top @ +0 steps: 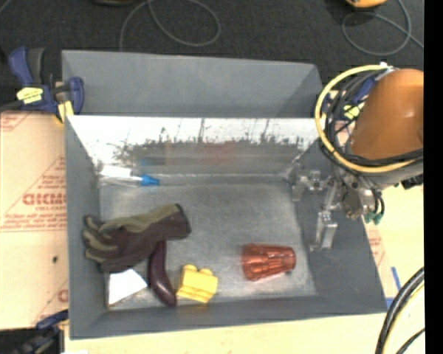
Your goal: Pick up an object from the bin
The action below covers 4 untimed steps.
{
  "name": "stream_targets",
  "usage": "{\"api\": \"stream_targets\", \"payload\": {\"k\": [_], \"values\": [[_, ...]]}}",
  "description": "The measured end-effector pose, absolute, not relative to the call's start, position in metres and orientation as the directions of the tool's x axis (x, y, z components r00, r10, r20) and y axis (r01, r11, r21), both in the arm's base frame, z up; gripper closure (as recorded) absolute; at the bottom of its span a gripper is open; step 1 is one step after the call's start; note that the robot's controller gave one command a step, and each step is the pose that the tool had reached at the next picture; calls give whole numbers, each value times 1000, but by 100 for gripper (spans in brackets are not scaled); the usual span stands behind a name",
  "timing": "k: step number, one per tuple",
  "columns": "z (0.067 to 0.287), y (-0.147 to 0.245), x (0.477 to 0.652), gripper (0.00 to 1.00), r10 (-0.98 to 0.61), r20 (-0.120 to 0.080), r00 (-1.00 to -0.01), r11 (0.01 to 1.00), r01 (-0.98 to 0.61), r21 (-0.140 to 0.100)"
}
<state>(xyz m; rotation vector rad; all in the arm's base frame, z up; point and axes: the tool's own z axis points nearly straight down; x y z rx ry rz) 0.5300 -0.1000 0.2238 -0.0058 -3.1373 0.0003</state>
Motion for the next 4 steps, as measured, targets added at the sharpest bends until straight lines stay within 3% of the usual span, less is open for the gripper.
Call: {"api": "stream_targets", "payload": {"k": [1,2,3,4], "values": [[228,-100,532,0,1,-4,-1000,1000,1,-2],[193,-92,514,0,-59,-7,-998,998,-59,-3],[134,-64,496,0,-143,-8,-990,990,-143,-4],[106,-71,499,0,-111,-7,-994,994,-111,-1]]}}
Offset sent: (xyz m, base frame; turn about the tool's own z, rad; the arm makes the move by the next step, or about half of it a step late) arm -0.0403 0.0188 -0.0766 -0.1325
